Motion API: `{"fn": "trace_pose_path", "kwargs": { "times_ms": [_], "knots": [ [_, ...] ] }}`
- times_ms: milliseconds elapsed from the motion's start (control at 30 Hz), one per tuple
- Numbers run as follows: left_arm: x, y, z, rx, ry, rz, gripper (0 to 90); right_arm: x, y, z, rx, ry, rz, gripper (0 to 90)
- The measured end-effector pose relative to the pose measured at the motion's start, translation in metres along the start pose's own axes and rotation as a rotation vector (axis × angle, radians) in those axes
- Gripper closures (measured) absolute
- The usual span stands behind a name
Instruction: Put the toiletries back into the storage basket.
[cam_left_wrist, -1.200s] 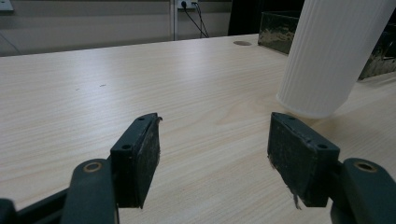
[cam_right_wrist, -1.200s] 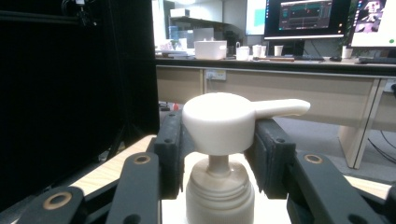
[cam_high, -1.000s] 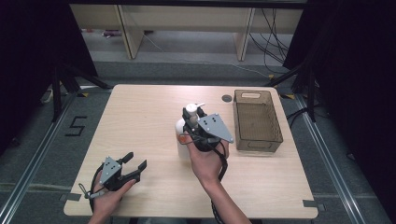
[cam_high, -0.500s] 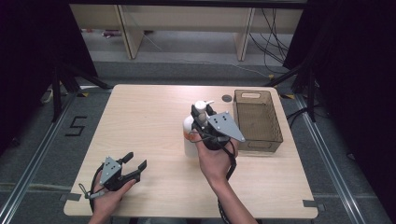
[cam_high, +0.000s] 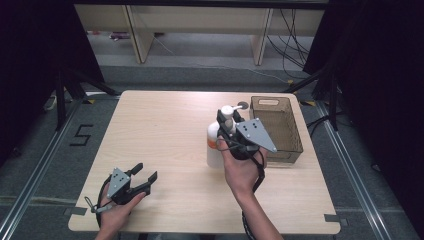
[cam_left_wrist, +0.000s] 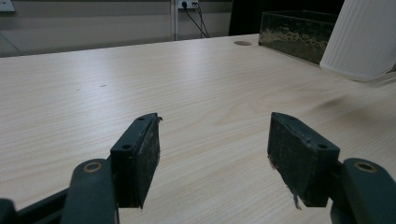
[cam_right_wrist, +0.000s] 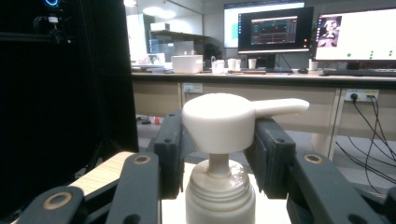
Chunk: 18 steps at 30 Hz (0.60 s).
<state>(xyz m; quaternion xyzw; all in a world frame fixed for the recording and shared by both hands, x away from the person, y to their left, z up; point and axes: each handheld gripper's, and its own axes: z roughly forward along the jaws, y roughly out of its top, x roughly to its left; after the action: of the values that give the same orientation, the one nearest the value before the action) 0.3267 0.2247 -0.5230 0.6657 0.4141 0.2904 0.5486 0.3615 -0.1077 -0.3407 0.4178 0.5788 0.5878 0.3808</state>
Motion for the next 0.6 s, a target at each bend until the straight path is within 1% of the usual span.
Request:
{"fn": "trace_pose_path", "kwargs": {
  "times_ms": [100,133,167,200,233,267,300,433,467,500,533,567,600],
  "knots": [
    [0.0,0.0,0.0,-0.001,0.001,-0.001,33.9,-0.003,0.001,-0.002,-0.005,-0.009,0.001,60.0],
    [0.0,0.0,0.0,-0.001,0.002,-0.001,33.9,-0.006,0.002,-0.003,-0.003,-0.017,-0.018,60.0],
    [0.0,0.0,0.0,0.0,0.003,0.001,33.9,-0.006,0.002,-0.003,-0.011,-0.017,-0.003,60.0],
    [0.0,0.0,0.0,0.001,0.003,0.002,33.9,-0.007,0.003,-0.004,-0.014,-0.016,-0.001,60.0],
    [0.0,0.0,0.0,0.001,0.003,0.002,34.0,-0.01,0.004,-0.005,-0.017,-0.026,-0.013,60.0],
    [0.0,0.0,0.0,0.001,0.003,0.002,34.0,-0.01,0.004,-0.005,-0.017,-0.022,0.006,60.0],
    [0.0,0.0,0.0,0.001,0.003,0.002,34.0,-0.013,0.005,-0.006,-0.021,-0.03,-0.012,60.0],
    [0.0,0.0,0.0,0.001,0.004,0.002,33.9,-0.016,0.007,-0.009,-0.028,-0.042,-0.003,60.0],
    [0.0,0.0,0.0,0.001,0.004,0.002,34.0,-0.019,0.008,-0.009,-0.028,-0.049,-0.024,60.0],
    [0.0,0.0,0.0,0.002,0.005,0.002,33.9,-0.019,0.008,-0.01,-0.031,-0.044,-0.007,60.0],
    [0.0,0.0,0.0,0.002,0.005,0.002,34.0,-0.021,0.008,-0.011,-0.036,-0.052,-0.023,60.0],
    [0.0,0.0,0.0,0.002,0.005,0.002,33.9,-0.021,0.008,-0.011,-0.035,-0.055,-0.008,60.0],
    [0.0,0.0,0.0,0.002,0.005,0.002,33.9,-0.021,0.008,-0.011,-0.035,-0.055,-0.008,60.0]
  ]
}}
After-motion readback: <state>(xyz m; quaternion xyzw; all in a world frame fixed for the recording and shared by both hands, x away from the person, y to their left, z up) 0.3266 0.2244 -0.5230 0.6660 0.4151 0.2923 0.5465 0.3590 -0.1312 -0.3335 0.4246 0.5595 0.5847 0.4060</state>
